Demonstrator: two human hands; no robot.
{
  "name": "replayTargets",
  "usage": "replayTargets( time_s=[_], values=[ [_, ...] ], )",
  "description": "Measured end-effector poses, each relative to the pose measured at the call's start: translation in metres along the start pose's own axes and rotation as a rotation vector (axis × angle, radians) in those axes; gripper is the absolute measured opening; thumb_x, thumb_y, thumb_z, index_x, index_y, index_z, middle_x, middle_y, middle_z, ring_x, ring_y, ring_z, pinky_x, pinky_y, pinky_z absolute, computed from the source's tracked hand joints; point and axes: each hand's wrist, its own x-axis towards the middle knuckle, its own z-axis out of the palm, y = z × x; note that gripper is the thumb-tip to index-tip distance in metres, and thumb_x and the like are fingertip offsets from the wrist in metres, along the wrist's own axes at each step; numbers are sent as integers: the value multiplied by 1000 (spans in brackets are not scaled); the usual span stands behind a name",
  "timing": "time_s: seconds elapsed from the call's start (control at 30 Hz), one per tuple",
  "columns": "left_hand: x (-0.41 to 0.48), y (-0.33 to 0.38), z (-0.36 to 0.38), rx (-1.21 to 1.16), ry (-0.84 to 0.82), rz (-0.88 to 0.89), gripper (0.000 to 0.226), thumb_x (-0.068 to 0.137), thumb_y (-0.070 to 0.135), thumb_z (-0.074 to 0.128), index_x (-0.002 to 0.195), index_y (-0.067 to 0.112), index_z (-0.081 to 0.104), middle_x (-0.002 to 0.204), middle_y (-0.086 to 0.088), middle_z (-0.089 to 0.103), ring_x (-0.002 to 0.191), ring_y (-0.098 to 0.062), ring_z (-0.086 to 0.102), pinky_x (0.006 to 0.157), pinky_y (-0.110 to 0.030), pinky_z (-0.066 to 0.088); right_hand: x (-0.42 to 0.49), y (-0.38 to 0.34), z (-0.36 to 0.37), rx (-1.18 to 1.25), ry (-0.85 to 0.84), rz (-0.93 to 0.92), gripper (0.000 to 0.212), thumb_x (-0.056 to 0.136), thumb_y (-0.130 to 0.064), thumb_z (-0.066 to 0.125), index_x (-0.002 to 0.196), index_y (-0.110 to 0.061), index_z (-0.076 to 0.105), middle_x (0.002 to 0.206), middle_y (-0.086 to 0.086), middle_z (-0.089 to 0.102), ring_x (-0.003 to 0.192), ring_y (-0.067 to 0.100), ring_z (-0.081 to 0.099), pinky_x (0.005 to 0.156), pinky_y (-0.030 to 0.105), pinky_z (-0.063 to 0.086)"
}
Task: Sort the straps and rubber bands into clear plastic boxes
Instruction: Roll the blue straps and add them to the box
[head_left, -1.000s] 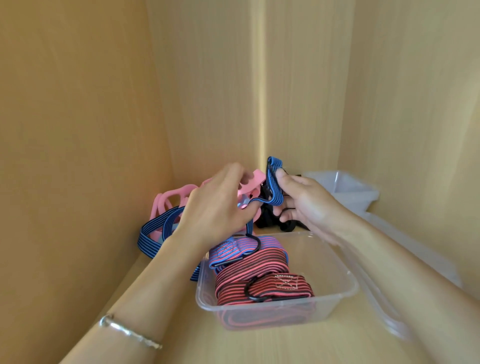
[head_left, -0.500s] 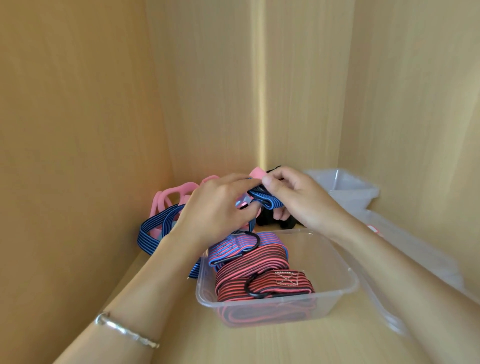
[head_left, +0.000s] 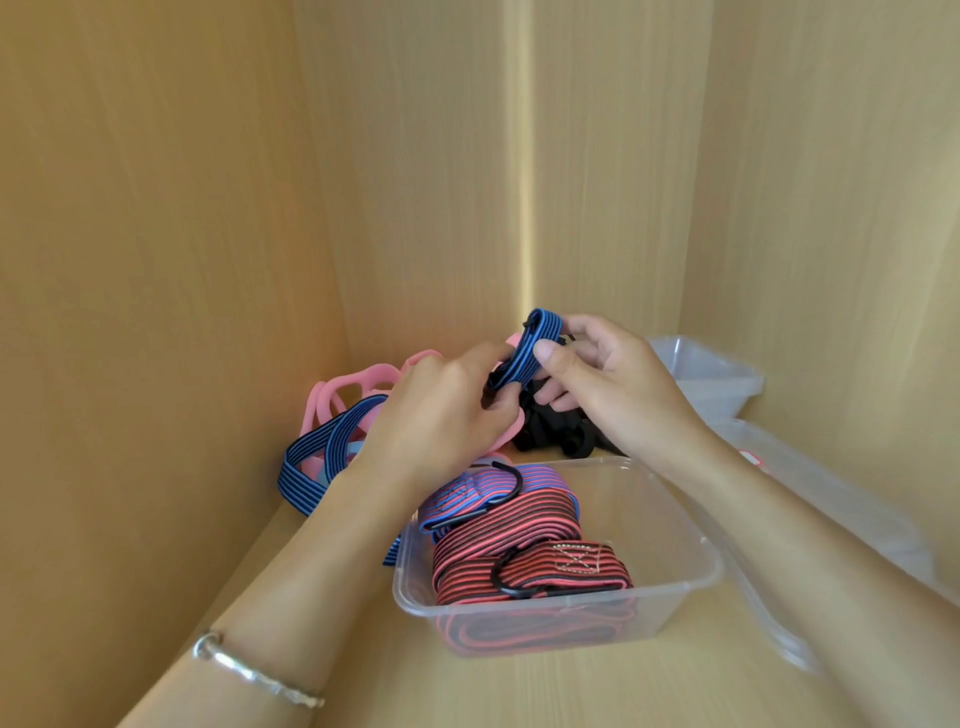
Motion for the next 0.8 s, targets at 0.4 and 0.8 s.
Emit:
replayTargets(
  time_s=[0.4, 0.8],
  values=[
    [-2, 6, -1, -74, -107, 120, 23, 93, 4, 50, 113, 3, 61, 60, 10, 44, 58, -4, 52, 51, -17, 33, -3, 2, 4, -131, -51, -23, 36, 90, -24, 66, 80, -58, 68, 85, -8, 76, 94, 21, 71, 94, 52, 50],
    [1, -5, -5, -425, 55, -120, 29, 89, 16, 64, 110, 34, 56, 98, 15, 67, 88, 2, 64, 82, -24, 52, -3, -2, -1, -230, -182, -34, 30, 97, -18, 55, 116, -40, 63, 110, -11, 71, 106, -1, 60, 103, 29, 42]
  ],
)
